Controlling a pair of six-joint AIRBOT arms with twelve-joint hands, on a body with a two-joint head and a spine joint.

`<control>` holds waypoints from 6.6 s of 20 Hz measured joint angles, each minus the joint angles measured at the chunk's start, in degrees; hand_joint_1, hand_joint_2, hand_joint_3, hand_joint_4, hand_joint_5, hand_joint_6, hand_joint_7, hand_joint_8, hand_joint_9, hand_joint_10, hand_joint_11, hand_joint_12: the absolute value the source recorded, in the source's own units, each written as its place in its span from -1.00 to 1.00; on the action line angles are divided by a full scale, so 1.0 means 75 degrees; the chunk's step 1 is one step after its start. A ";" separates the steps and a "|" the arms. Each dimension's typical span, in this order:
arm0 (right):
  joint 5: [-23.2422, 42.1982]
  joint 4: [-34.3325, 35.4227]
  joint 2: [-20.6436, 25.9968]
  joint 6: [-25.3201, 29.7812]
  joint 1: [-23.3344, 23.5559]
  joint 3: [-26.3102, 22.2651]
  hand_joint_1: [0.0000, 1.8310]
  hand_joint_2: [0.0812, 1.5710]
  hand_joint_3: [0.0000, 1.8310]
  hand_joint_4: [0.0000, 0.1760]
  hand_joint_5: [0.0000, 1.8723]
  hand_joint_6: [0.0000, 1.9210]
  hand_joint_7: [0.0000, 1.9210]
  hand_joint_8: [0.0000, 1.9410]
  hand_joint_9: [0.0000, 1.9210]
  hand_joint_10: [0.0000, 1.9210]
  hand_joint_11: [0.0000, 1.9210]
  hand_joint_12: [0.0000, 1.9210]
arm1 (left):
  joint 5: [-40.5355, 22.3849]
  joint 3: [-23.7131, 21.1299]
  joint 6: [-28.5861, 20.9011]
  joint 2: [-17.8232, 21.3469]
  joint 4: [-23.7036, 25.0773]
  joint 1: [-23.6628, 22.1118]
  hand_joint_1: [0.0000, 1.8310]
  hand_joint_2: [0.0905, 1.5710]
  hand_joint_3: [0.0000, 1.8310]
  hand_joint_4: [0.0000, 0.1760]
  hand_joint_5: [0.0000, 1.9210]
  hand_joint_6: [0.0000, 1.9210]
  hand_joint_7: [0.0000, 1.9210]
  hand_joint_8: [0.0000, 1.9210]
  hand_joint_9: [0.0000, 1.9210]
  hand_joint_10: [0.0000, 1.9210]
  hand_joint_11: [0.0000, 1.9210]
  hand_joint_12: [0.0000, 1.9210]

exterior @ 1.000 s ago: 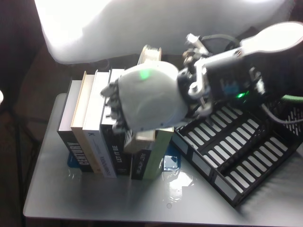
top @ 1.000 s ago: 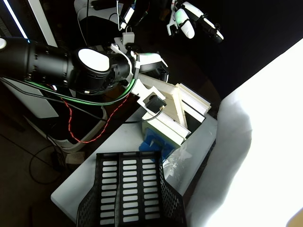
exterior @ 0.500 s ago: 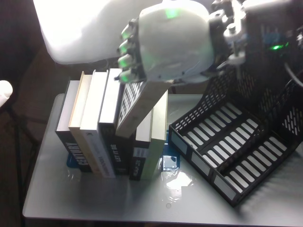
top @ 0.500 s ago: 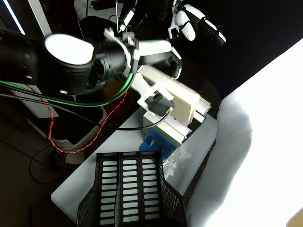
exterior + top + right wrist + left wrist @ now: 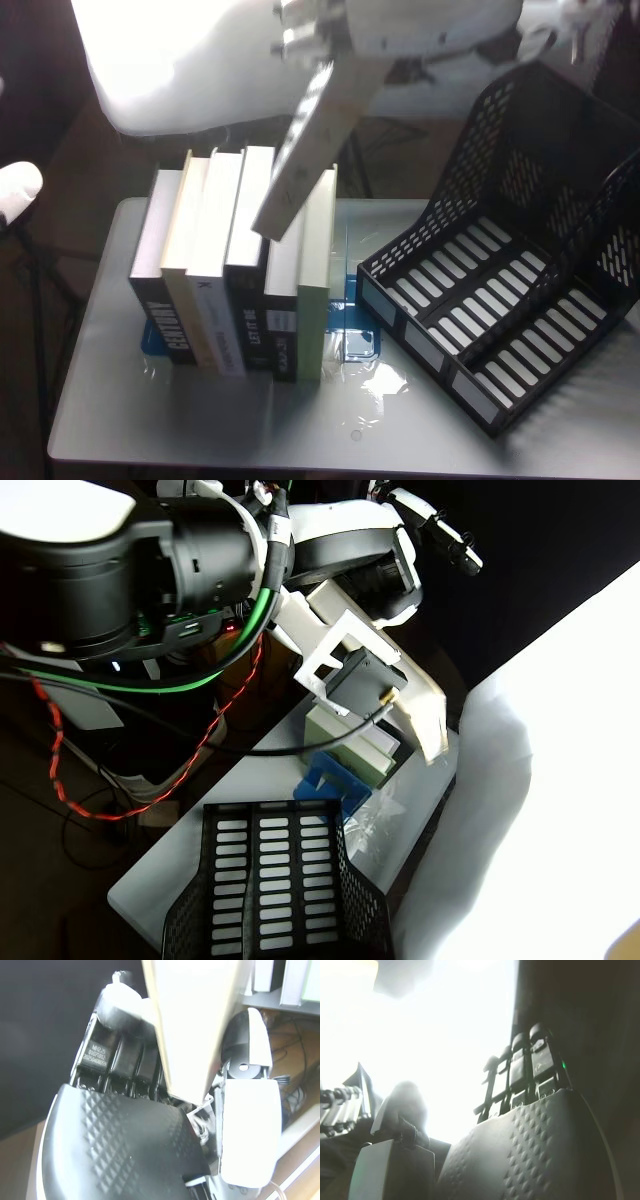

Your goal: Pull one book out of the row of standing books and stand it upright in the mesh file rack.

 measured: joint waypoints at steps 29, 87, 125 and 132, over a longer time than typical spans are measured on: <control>-0.0557 -0.2993 0.1440 -0.0012 0.0810 -0.0513 0.25 0.61 -0.97 -1.00 -0.17 0.50 -0.41 0.62 -0.62 0.97 -0.61 1.00 | 0.0376 -0.0128 -0.0012 0.0166 0.0863 -0.0455 -0.69 0.73 -1.00 -1.00 -0.96 -1.00 -1.00 -1.00 -1.00 -1.00 -1.00 -1.00; -0.3325 0.0644 -0.0125 -0.0026 -0.2567 0.1139 0.31 0.59 -1.00 -1.00 -0.27 0.26 -0.19 0.63 -0.21 0.49 -0.30 0.80 | 0.0717 -0.0178 -0.0012 0.0213 0.1180 -0.0644 -0.76 0.73 -1.00 -0.54 -1.00 -1.00 -1.00 -1.00 -1.00 -1.00 -1.00 -1.00; -0.3421 -0.1393 -0.0772 -0.0026 -0.2876 0.2002 0.28 0.64 -1.00 -1.00 -0.43 0.50 -0.21 0.60 -0.25 0.39 -0.30 0.81 | 0.0761 -0.0175 -0.0012 0.0111 0.1157 -0.0644 -0.71 0.71 -1.00 -0.55 -0.98 -1.00 -1.00 -1.00 -1.00 -1.00 -1.00 -1.00; -0.3526 -0.1480 -0.0781 -0.0038 -0.2964 0.1961 0.27 0.41 -1.00 -1.00 -0.51 -0.91 -0.42 -0.88 -0.46 -0.49 -0.76 0.49 | 0.0726 -0.0175 -0.0012 0.0111 0.1148 -0.0644 -0.72 0.70 -1.00 -0.50 -0.98 -1.00 -1.00 -1.00 -1.00 -1.00 -1.00 -1.00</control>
